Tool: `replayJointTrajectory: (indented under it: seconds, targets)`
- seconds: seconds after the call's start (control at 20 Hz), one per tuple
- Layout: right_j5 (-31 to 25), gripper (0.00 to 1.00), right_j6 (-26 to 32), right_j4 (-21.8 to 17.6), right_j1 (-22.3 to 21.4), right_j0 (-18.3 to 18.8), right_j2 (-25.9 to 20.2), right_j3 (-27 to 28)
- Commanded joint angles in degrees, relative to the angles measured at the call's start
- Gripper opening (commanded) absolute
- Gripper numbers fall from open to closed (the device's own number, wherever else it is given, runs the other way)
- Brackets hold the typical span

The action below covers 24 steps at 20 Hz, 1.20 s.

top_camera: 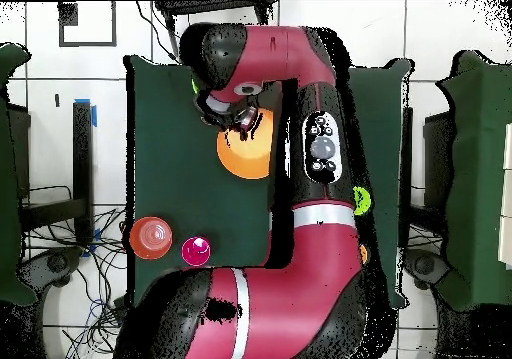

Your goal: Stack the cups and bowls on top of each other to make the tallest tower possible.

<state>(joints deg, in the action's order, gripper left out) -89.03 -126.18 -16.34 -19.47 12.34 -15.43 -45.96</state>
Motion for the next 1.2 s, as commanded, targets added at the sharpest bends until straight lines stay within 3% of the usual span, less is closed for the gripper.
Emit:
replayJointTrajectory:
  seconds: [0.05,0.35,0.55,0.95,1.2]
  targets:
    - [5.13,1.0,10.05,-3.01,3.94,-2.39,-3.86,-0.5]
    - [7.76,1.0,10.23,-2.69,6.07,-2.58,-4.36,0.1]
    - [7.78,1.0,7.3,-0.72,5.3,-3.02,-3.93,-2.72]
    - [24.55,1.0,-6.15,4.71,-4.83,-3.54,-0.94,-26.84]
    - [33.98,1.0,-13.99,5.89,-9.27,-6.15,3.19,-35.91]
